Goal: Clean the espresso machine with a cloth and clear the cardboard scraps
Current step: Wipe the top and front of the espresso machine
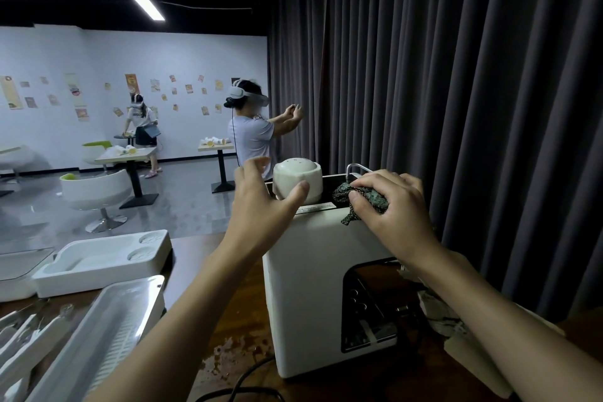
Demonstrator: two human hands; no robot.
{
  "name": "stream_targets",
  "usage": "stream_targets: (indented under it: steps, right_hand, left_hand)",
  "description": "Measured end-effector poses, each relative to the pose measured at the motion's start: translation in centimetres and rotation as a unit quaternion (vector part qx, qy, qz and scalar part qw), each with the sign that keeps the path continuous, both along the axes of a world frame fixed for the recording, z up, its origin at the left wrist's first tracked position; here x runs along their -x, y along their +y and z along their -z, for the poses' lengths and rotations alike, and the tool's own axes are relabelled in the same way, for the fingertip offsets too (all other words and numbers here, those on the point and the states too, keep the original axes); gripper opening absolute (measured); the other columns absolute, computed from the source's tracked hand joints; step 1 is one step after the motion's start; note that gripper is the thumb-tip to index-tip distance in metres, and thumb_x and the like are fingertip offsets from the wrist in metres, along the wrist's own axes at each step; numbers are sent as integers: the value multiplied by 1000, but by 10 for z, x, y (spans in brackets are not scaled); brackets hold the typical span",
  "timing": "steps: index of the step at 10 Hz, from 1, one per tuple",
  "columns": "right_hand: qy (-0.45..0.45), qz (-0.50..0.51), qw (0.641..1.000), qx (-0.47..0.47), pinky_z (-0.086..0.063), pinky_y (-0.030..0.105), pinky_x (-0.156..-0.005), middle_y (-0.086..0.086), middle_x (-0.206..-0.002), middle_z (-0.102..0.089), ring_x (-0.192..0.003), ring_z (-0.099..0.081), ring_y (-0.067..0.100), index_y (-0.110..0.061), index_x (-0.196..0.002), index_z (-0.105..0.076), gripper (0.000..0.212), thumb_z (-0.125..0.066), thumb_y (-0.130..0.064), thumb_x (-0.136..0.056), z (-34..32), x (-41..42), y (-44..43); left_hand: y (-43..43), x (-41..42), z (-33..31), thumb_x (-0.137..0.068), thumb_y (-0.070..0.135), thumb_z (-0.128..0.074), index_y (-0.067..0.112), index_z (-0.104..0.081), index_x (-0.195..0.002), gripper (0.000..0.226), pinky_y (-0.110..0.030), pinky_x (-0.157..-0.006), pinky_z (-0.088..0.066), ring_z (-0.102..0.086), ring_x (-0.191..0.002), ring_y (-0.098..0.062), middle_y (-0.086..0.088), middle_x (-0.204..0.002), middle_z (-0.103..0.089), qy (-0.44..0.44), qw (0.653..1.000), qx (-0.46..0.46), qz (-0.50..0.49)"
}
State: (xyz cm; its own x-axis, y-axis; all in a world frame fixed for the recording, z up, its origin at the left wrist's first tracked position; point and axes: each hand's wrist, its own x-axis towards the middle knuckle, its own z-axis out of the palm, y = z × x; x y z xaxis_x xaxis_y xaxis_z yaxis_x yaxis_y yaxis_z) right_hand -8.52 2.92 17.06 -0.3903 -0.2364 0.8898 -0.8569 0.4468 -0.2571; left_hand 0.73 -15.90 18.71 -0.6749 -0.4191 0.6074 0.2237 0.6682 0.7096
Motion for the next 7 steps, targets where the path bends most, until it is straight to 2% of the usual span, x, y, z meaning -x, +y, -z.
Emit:
stream_targets:
  steps: [1, 2, 3, 4, 5, 6, 7]
  right_hand:
    - [-1, -2, 1000, 4, -33, 39, -97, -12, -97, -68, -99, -61, 8, -25, -92, -70, 25, -53, -43, -85, 0, 0, 0]
    - [0, -2, 1000, 4, -33, 39, -97, -12, -97, -68, -99, -61, 8, -25, -92, -70, 25, -53, -42, -85, 0, -1, -1]
    - [0, -2, 1000, 3, -33, 38, -96, -12, -97, -68, -99, -61, 8, -25, -92, -70, 25, -53, -42, -85, 0, 0, 0]
    - [0, -1, 1000, 2, -33, 38, -96, -11, -97, -68, -99, -61, 8, -24, -92, -70, 26, -53, -42, -85, 0, -1, 0]
    - [1, -1, 1000, 1, -33, 39, -97, -11, -97, -68, -100, -61, 9, -24, -92, -70, 26, -52, -42, -85, -1, -1, 0]
    - [-1, -2, 1000, -1, -32, 36, -96, -11, -97, -68, -99, -61, 9, -24, -92, -70, 26, -52, -43, -86, -1, -1, 0]
    - [-4, -2, 1000, -1, -33, 38, -97, -12, -97, -68, -99, -61, 8, -24, -93, -69, 26, -52, -43, -86, -1, -2, 0]
  left_hand:
    - [4, 0, -1, -85, 40, -75, 23, -37, -139, 68, -37, -96, -47, -56, -116, -15, 3, -125, -57, 25, 1000, -4, -10]
    - [0, 0, -3, -87, 37, -74, 24, -30, -148, 77, -32, -98, -43, -54, -117, -12, 0, -141, -55, -18, 999, -11, 33]
    - [1, -2, -1, -85, 41, -74, 24, -35, -143, 72, -35, -102, -42, -49, -126, -17, 0, -143, -47, 7, 1000, 14, 1]
    - [3, -1, 0, -83, 41, -74, 24, -37, -139, 69, -42, -100, -48, -54, -117, -15, 2, -130, -53, 15, 1000, 13, -6]
    - [-4, 1, -3, -86, 38, -74, 24, -33, -147, 75, -31, -99, -43, -53, -119, -10, 4, -141, -53, -25, 998, -18, 52]
    - [-3, -2, -2, -87, 39, -73, 23, -35, -146, 72, -28, -98, -38, -44, -122, -7, 8, -141, -42, -12, 999, -3, 30]
    - [1, -5, 1, -80, 48, -70, 26, -40, -138, 69, -38, -97, -46, -52, -117, -12, 4, -126, -52, 17, 1000, 17, -9]
